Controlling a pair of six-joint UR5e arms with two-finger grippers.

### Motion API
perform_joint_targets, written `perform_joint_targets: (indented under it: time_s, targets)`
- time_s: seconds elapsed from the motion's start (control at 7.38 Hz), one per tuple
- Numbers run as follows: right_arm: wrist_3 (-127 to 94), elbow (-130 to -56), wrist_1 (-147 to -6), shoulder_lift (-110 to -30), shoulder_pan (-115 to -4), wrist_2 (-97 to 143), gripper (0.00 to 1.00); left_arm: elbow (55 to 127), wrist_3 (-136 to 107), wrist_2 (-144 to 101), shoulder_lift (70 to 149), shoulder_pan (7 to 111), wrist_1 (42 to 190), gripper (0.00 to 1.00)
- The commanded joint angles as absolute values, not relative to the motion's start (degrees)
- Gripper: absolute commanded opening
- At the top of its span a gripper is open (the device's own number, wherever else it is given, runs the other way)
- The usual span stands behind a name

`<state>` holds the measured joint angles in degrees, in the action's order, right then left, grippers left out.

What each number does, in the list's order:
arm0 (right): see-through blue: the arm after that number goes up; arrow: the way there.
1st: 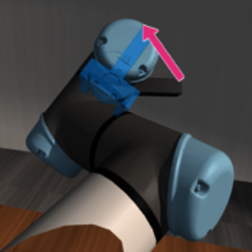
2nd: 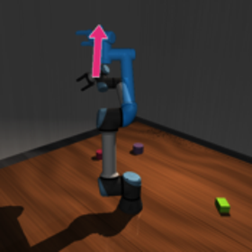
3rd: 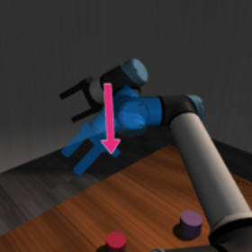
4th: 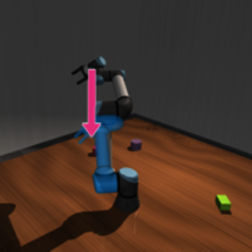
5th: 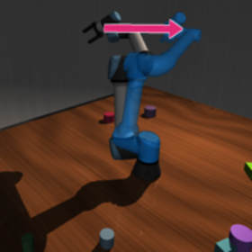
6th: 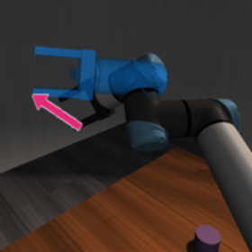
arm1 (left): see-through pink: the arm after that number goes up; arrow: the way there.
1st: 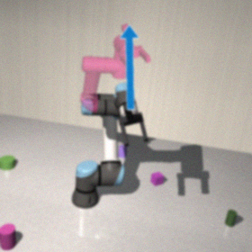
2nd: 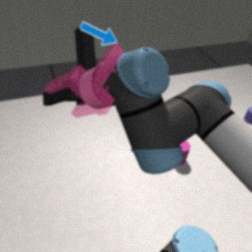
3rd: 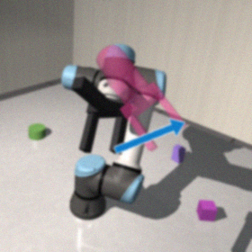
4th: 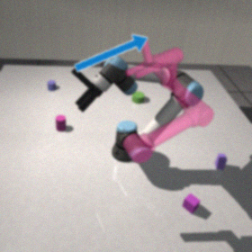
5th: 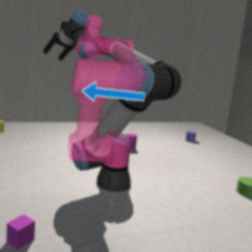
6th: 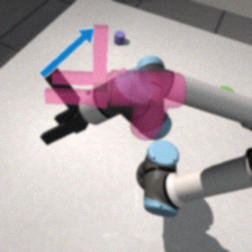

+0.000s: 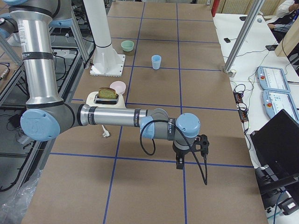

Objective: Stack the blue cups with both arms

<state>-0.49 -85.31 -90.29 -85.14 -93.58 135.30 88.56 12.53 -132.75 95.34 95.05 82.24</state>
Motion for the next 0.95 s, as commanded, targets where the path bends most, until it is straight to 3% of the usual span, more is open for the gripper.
perform_joint_targets:
  time_s: [0.0,0.81]
  targets:
    - [-0.53,-86.65,-90.26,-86.31,-93.69,133.52,1.0,90.86,11.52,-132.89,92.39,95.45,82.0,0.98]
    - [-0.62,-88.42,-90.35,-87.19,-93.6,133.15,1.0,92.37,9.58,-132.8,92.11,95.36,82.0,0.98]
